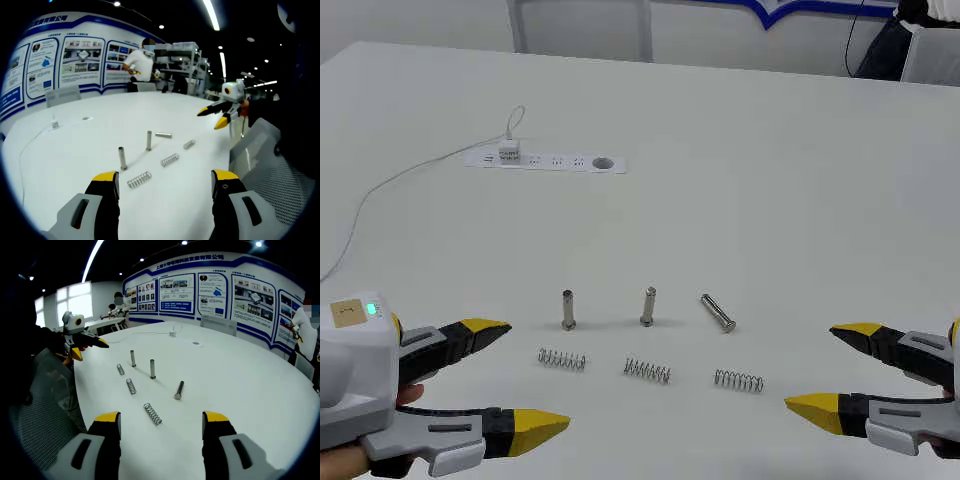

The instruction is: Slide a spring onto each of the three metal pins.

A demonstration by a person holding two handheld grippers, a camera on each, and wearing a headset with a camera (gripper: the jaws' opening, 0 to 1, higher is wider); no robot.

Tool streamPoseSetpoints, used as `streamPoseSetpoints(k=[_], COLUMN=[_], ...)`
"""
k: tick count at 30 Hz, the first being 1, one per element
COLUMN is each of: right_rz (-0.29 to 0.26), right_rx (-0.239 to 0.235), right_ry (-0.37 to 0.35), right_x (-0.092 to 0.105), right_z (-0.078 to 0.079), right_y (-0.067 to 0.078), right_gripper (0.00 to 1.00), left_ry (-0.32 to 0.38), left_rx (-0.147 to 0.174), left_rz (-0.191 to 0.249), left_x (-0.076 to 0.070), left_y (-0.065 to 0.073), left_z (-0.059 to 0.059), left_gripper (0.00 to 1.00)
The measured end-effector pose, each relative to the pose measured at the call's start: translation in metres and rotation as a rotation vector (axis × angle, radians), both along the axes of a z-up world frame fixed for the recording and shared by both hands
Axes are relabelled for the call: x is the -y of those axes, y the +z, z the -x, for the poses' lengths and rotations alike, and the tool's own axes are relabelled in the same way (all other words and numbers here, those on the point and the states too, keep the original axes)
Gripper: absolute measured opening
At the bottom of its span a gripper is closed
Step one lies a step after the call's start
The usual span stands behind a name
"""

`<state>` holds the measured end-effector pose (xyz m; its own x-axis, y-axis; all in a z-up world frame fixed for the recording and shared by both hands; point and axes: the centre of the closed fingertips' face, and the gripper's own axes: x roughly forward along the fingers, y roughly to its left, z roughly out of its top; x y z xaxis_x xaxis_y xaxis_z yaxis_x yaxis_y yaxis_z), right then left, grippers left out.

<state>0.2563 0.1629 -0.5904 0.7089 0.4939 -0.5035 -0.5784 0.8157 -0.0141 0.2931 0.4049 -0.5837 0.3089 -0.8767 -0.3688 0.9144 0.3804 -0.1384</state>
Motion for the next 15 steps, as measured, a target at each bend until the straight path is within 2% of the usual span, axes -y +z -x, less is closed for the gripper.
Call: streamPoseSetpoints(k=[8, 15], right_rz=[-0.009, -0.017], right_rx=[0.004, -0.005], right_ry=[0.007, 0.007], right_x=[-0.0022, -0.0007], right_z=[-0.0034, 0.0001], right_y=[-0.0001, -0.0047], right_gripper=[0.67, 0.66], left_ry=[0.011, 0.021], left_rx=[0.003, 0.003], left_rz=[-0.017, -0.027], left_x=[-0.0023, -0.0035], left_y=[-0.0001, -0.0010], left_z=[-0.0019, -0.0005], left_gripper=[0.77, 0.76])
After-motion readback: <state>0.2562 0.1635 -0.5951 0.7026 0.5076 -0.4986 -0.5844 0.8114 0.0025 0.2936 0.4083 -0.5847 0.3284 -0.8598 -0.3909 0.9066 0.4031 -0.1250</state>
